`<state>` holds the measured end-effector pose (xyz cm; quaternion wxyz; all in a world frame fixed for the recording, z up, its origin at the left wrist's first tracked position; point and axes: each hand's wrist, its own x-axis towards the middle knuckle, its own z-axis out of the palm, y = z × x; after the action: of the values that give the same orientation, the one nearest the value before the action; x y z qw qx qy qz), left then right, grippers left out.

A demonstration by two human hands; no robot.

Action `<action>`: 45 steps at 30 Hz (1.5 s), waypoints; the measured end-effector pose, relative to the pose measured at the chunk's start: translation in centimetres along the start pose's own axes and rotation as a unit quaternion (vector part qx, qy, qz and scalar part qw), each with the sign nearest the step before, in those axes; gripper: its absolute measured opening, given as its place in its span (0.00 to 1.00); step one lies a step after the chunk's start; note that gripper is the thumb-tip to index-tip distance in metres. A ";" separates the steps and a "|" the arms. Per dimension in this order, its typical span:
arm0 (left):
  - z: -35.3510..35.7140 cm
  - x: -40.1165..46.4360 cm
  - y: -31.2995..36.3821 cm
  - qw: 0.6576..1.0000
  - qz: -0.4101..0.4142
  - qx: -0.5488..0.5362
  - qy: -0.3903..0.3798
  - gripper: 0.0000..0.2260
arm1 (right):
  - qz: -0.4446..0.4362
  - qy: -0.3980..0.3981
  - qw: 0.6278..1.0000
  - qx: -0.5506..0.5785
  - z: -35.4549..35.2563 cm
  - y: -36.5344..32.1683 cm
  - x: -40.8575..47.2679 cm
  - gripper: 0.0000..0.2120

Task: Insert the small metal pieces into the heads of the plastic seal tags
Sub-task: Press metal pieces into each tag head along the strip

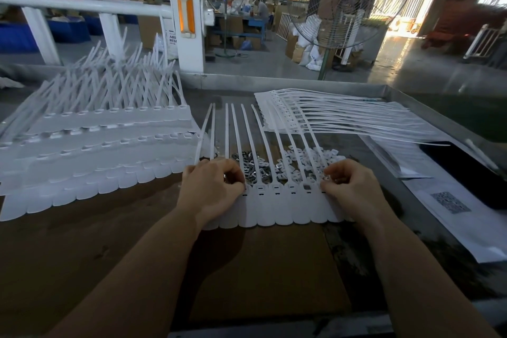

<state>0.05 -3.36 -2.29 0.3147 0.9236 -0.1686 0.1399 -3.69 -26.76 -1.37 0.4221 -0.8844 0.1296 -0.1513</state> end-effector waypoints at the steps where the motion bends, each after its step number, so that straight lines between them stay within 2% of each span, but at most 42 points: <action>1: 0.0 0.0 0.0 1.000 0.000 0.000 0.000 0.11 | 0.010 -0.010 1.000 0.005 -0.2 -0.1 0.2 0.09; 6: 0.1 0.1 -0.1 1.000 0.003 0.000 0.002 0.11 | 0.092 -0.078 0.991 0.057 -1.0 -1.1 1.0 0.13; 13: 0.1 0.0 -0.3 1.000 0.002 -0.007 -0.002 0.11 | 0.137 -0.090 0.985 0.057 -1.0 -1.9 1.6 0.13; 18: 0.2 0.1 -0.2 1.000 0.000 -0.006 0.002 0.11 | 0.075 -0.094 0.992 0.042 -1.3 -1.1 0.7 0.07; 21: 0.2 0.1 -0.1 1.000 0.002 -0.005 0.002 0.11 | 0.046 -0.049 0.994 0.081 -1.0 -0.8 0.5 0.04; 25: 0.2 0.1 -0.2 1.000 0.004 -0.004 0.003 0.11 | -0.040 0.041 0.997 -0.045 0.1 -0.8 0.5 0.04; 29: 0.2 0.2 -0.4 1.000 0.007 -0.005 -0.006 0.11 | -0.114 0.051 0.986 -0.111 0.9 -1.8 0.7 0.06; 32: 0.4 0.2 -0.6 1.000 0.005 -0.004 -0.007 0.11 | -0.163 0.028 0.976 -0.140 1.4 -2.8 0.8 0.05; 38: 0.5 0.2 -0.7 1.000 0.000 0.000 -0.010 0.10 | -0.160 -0.052 0.951 -0.260 2.1 -3.4 0.7 0.10; 45: 0.4 0.1 -0.7 1.000 -0.001 -0.002 -0.009 0.10 | -0.172 -0.016 0.957 -0.232 2.7 -3.6 0.6 0.08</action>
<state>0.50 -3.18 -2.93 0.3150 0.9243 -0.1711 0.1309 -1.72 -22.88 -0.06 0.1752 -0.9692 0.0004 -0.1728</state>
